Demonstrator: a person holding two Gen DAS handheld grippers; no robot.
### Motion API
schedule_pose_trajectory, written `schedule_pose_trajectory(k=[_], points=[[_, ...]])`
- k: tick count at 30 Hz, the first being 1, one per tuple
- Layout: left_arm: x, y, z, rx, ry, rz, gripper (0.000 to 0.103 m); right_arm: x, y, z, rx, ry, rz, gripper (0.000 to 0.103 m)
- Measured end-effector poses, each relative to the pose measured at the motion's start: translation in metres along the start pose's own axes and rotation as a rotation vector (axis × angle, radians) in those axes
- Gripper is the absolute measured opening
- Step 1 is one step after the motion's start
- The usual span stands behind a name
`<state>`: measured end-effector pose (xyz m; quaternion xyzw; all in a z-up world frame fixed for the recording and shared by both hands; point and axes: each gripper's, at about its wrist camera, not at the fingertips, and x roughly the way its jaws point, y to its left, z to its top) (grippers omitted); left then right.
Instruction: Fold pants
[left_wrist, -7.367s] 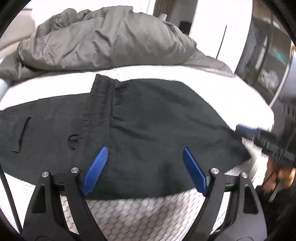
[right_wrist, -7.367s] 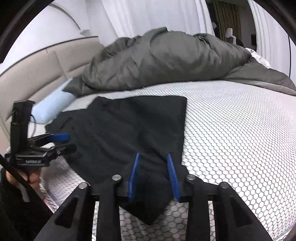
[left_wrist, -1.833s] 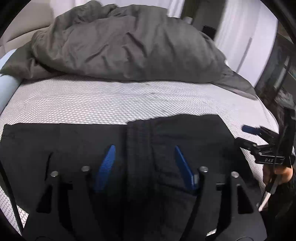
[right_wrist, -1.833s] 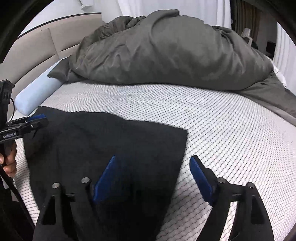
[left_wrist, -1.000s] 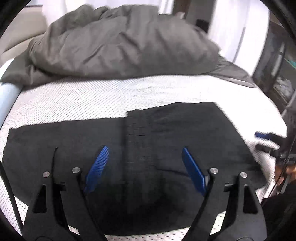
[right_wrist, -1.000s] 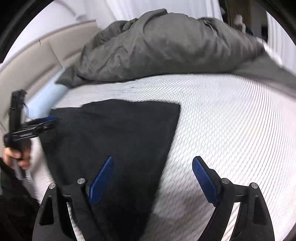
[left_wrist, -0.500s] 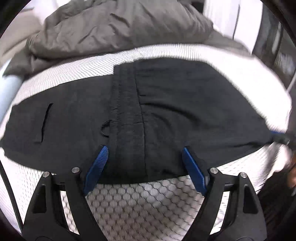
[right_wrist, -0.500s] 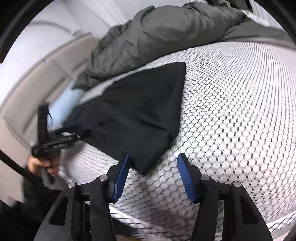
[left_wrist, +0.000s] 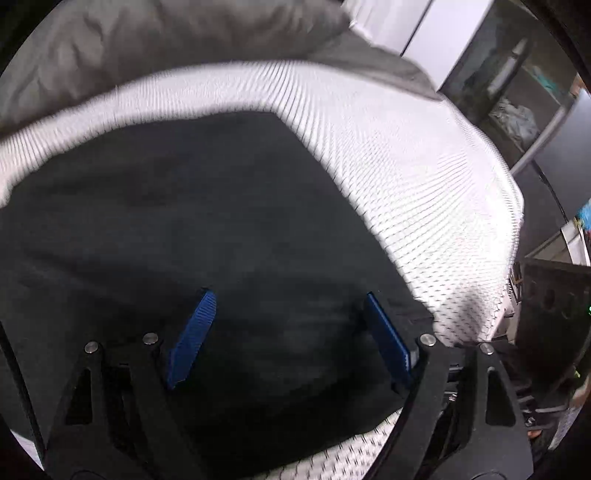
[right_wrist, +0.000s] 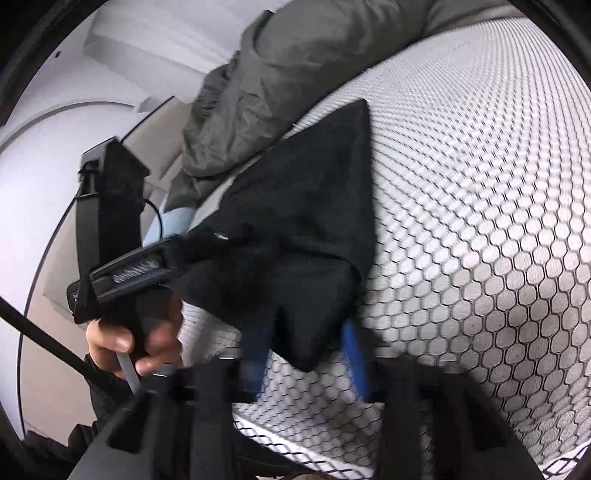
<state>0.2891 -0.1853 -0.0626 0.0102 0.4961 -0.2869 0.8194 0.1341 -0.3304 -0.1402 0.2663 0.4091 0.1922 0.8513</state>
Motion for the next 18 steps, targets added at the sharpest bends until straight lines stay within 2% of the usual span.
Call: schedule_pose_trajectory(k=[2,4,7,10,12,14,15,17,18], points=[[0.006,0.001,0.003,0.004,-0.016,0.008,0.08,0.0,-0.005,-0.001,0.023,0.007,0.031,0.006],[0.005,0.002,0.005,-0.007,-0.019,0.006,0.08,-0.003,-0.004,-0.006,0.015,0.009,0.042,0.003],[0.007,0.005,0.005,-0.006,-0.024,-0.004,0.08,-0.006,-0.008,-0.016,0.03,0.032,0.08,0.001],[0.0,0.004,0.002,-0.004,-0.038,0.011,0.08,-0.005,-0.007,-0.017,0.027,0.046,0.074,0.003],[-0.012,0.004,-0.004,-0.019,-0.057,0.024,0.08,-0.008,-0.003,-0.011,0.012,0.042,0.048,0.013],[-0.032,0.0,-0.014,0.0,-0.106,0.019,0.081,-0.02,0.003,-0.011,-0.025,0.012,0.005,0.035],[-0.042,-0.001,-0.02,0.018,-0.137,0.028,0.081,-0.027,0.005,-0.012,-0.043,-0.011,-0.02,0.042],[-0.055,-0.002,-0.032,0.064,-0.196,0.095,0.081,-0.04,0.011,-0.006,-0.088,-0.079,-0.092,0.07],[-0.055,-0.002,-0.037,0.081,-0.208,0.137,0.081,-0.042,0.012,-0.002,-0.105,-0.104,-0.126,0.075]])
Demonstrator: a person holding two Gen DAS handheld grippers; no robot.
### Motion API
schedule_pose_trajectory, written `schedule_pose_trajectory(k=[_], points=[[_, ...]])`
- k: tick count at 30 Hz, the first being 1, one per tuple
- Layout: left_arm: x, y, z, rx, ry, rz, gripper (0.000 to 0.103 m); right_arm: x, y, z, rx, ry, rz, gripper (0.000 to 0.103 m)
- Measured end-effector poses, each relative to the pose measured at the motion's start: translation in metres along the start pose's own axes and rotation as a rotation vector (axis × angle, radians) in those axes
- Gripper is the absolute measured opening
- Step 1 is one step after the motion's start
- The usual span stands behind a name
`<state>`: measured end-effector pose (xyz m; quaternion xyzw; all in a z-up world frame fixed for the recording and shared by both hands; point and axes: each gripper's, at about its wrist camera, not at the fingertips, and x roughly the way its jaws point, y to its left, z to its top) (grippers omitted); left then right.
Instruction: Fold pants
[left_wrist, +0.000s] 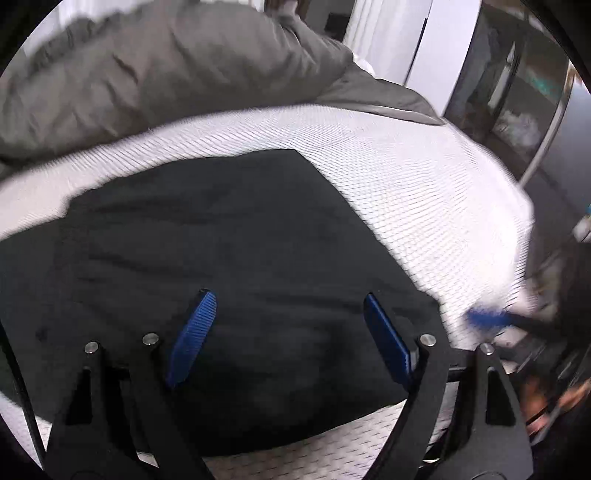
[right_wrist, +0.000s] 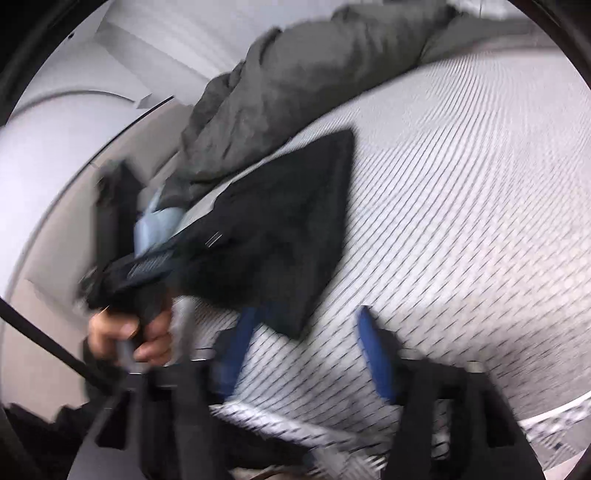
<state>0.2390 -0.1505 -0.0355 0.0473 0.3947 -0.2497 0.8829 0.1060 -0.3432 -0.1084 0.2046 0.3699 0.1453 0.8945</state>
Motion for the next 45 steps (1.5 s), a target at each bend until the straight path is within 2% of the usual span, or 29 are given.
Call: schedule_pose_trajectory(k=[1,3,7,9,11,14,15,17,18,19,20,21,23,26,31,33,36,38,39,42,45], points=[[0.003,0.0,-0.01,0.035,0.015,0.052,0.081,-0.001,-0.001,0.006,-0.017,-0.026,-0.032,0.082],[0.018,0.003,-0.024,0.06,0.075,0.086,0.081,0.008,-0.007,0.021,-0.011,-0.032,-0.041,0.082],[0.003,0.011,-0.032,0.05,0.064,0.061,0.081,0.041,-0.025,0.058,0.04,0.037,0.004,0.082],[-0.01,0.018,-0.029,0.035,0.028,0.046,0.081,0.063,-0.032,0.081,0.043,0.081,0.003,0.082],[-0.024,0.028,-0.027,0.013,-0.003,0.059,0.081,0.078,-0.04,0.099,0.051,0.081,0.007,0.082],[-0.024,0.036,-0.036,-0.002,0.038,0.082,0.081,0.103,-0.053,0.12,0.123,0.126,0.1,0.08],[-0.017,0.041,-0.036,-0.002,0.059,0.087,0.081,0.11,-0.052,0.124,0.119,0.143,0.126,0.076],[-0.014,0.035,-0.044,0.022,0.083,0.1,0.081,0.13,-0.038,0.127,0.077,0.184,0.155,0.052],[-0.013,0.033,-0.044,0.042,0.078,0.114,0.082,0.14,-0.028,0.127,0.045,0.216,0.159,0.049],[-0.011,0.031,-0.046,0.053,0.076,0.121,0.082,0.144,-0.022,0.123,0.01,0.225,0.133,0.031],[-0.009,0.03,-0.046,0.058,0.078,0.123,0.082,0.147,-0.015,0.12,-0.04,0.241,0.089,0.02],[-0.004,0.03,-0.043,0.056,0.08,0.12,0.082,0.15,-0.01,0.121,-0.071,0.248,0.06,0.018],[-0.001,0.029,-0.042,0.046,0.084,0.099,0.082,0.144,-0.013,0.127,-0.073,0.229,0.057,0.011],[0.002,0.019,-0.042,0.055,0.09,0.082,0.082,0.125,-0.019,0.13,-0.089,0.198,0.05,0.009],[0.009,-0.002,-0.038,0.082,0.1,0.03,0.082,0.107,-0.032,0.136,-0.115,0.169,0.001,0.009],[0.011,-0.008,-0.037,0.102,0.101,0.046,0.082,0.105,-0.042,0.141,-0.101,0.171,-0.027,0.011],[0.012,-0.009,-0.035,0.094,0.105,0.041,0.082,0.102,-0.048,0.132,-0.092,0.171,-0.032,0.024],[0.014,-0.003,-0.031,0.081,0.108,0.033,0.082,0.097,-0.048,0.129,-0.103,0.168,-0.057,0.044],[0.013,-0.002,-0.031,0.079,0.107,0.034,0.082,0.091,-0.047,0.127,-0.109,0.16,-0.062,0.049],[0.009,0.001,-0.031,0.076,0.109,0.035,0.082,0.075,-0.04,0.125,-0.125,0.1,-0.095,0.053],[-0.005,0.01,-0.025,0.044,0.09,0.016,0.082,0.044,-0.035,0.119,-0.121,0.001,-0.106,0.056]])
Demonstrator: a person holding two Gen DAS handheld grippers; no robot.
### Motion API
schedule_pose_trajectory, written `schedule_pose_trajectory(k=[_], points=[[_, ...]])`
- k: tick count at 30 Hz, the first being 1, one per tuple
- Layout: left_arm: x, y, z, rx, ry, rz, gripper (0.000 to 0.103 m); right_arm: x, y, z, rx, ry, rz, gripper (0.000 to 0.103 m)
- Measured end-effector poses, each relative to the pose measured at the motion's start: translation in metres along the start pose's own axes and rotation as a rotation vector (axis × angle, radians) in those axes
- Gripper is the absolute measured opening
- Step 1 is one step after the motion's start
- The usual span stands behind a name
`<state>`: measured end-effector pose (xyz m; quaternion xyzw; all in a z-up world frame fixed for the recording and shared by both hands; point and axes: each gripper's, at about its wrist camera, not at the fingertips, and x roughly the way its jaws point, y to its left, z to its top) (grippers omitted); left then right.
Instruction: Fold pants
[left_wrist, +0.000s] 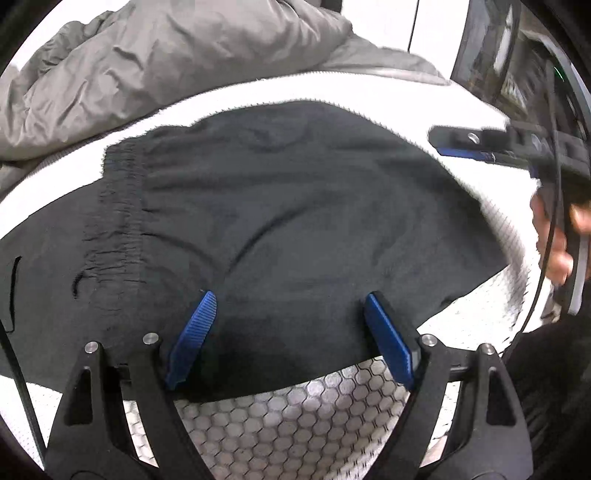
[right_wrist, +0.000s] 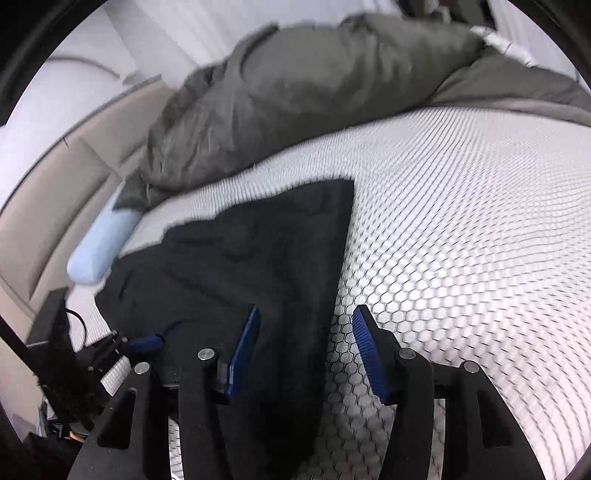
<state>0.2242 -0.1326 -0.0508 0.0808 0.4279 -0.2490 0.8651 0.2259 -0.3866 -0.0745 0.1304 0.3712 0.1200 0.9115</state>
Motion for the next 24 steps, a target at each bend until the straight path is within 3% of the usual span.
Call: schedule_pose_trajectory(k=[4,8,12,13,15,19,24], points=[[-0.034,0.028,0.008,-0.085,-0.132,-0.011,0.082,-0.021,0.033,-0.01,-0.1,-0.061,0.09,0.056],[-0.011,0.053,0.007,-0.142,-0.06,0.068,0.082,-0.001,0.068,-0.029,-0.195,-0.019,0.08,0.056],[0.009,0.055,-0.001,-0.04,-0.011,0.2,0.082,0.048,0.084,-0.05,-0.27,0.158,-0.022,0.056],[0.008,0.058,-0.005,-0.039,-0.007,0.213,0.082,0.051,0.087,-0.054,-0.317,0.163,-0.062,0.056],[0.004,0.071,-0.009,-0.085,-0.001,0.198,0.086,0.045,0.086,-0.057,-0.366,0.152,-0.108,0.062],[-0.009,0.102,-0.02,-0.205,0.006,0.187,0.089,0.022,0.07,-0.054,-0.305,0.107,-0.097,0.079],[-0.041,0.091,-0.009,-0.224,-0.11,0.138,0.088,0.004,0.068,-0.05,-0.269,0.011,-0.11,0.08]])
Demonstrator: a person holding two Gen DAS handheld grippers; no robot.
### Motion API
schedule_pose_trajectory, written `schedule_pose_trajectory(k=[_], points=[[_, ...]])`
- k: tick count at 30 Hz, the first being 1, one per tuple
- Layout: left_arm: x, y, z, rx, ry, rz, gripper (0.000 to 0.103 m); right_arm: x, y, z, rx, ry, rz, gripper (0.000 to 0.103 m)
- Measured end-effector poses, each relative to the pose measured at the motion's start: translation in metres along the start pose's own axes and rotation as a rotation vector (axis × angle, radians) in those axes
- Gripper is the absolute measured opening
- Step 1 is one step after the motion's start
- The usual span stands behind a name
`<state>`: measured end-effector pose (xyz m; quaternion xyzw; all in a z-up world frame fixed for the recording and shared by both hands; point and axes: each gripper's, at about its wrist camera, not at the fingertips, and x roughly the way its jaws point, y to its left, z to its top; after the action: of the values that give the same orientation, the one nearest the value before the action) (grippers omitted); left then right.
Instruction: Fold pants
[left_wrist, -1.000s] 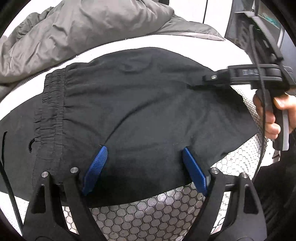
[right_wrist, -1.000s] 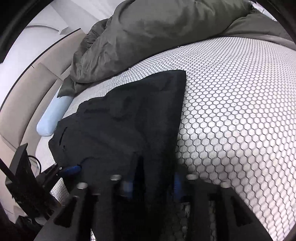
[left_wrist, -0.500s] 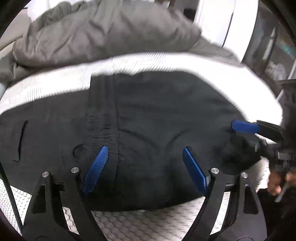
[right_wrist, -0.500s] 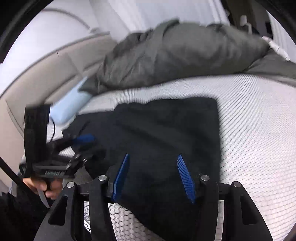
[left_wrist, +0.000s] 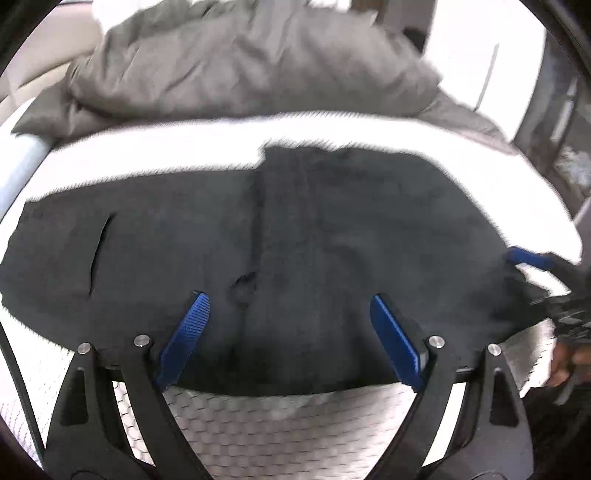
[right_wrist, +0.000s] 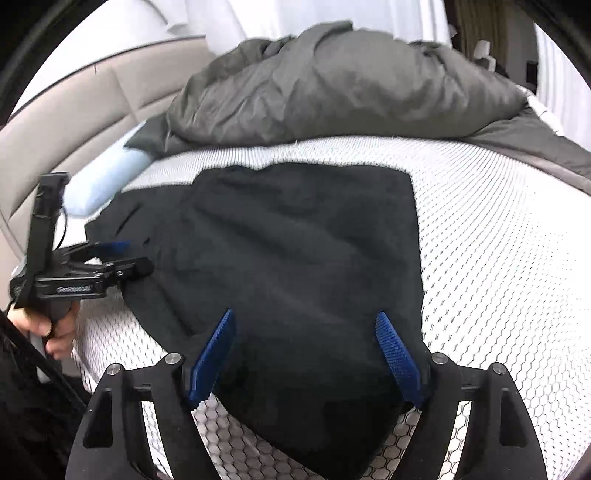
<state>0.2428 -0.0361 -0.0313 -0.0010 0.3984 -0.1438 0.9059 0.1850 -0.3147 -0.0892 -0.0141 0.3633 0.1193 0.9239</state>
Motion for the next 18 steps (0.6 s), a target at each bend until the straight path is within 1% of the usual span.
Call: schedule_pose_trajectory(k=[1,3,4,5,7,8,10,11,12,13,15,16,18], points=[[-0.005,-0.012,0.003,0.027,-0.033,-0.034,0.088,0.0,0.004,0.002,-0.007,-0.009,-0.009,0.08],[-0.004,-0.033,0.004,0.095,-0.043,-0.06,0.088,0.007,0.024,0.005,-0.056,-0.008,-0.018,0.077],[0.003,-0.044,0.003,0.141,-0.03,-0.053,0.088,0.015,0.037,0.007,-0.084,-0.002,-0.019,0.069],[0.014,-0.053,0.002,0.184,-0.005,-0.028,0.088,0.02,0.045,0.005,-0.108,0.011,-0.02,0.061],[0.038,-0.061,-0.004,0.218,0.061,0.043,0.086,0.037,0.06,0.0,-0.145,0.062,-0.028,0.053],[0.044,-0.061,-0.007,0.223,0.075,0.064,0.086,0.043,0.063,-0.003,-0.178,0.086,-0.047,0.053],[0.045,-0.056,-0.009,0.222,0.066,0.084,0.087,0.041,0.06,-0.007,-0.23,0.081,-0.088,0.053],[0.045,-0.05,-0.008,0.2,0.072,0.085,0.087,0.038,0.053,-0.007,-0.232,0.082,-0.119,0.053],[0.048,-0.043,-0.006,0.176,0.077,0.086,0.087,0.031,0.039,-0.009,-0.218,0.076,-0.169,0.053],[0.05,-0.033,-0.004,0.145,0.084,0.098,0.087,0.026,0.029,-0.01,-0.203,0.077,-0.19,0.053],[0.052,-0.02,-0.005,0.109,0.098,0.088,0.087,0.015,0.004,-0.013,-0.152,0.079,-0.228,0.062],[0.051,-0.016,-0.005,0.099,0.098,0.087,0.087,0.009,-0.008,-0.014,-0.112,0.076,-0.222,0.065],[0.044,-0.012,-0.005,0.089,0.088,0.095,0.086,0.001,-0.021,-0.014,-0.053,0.063,-0.203,0.065]])
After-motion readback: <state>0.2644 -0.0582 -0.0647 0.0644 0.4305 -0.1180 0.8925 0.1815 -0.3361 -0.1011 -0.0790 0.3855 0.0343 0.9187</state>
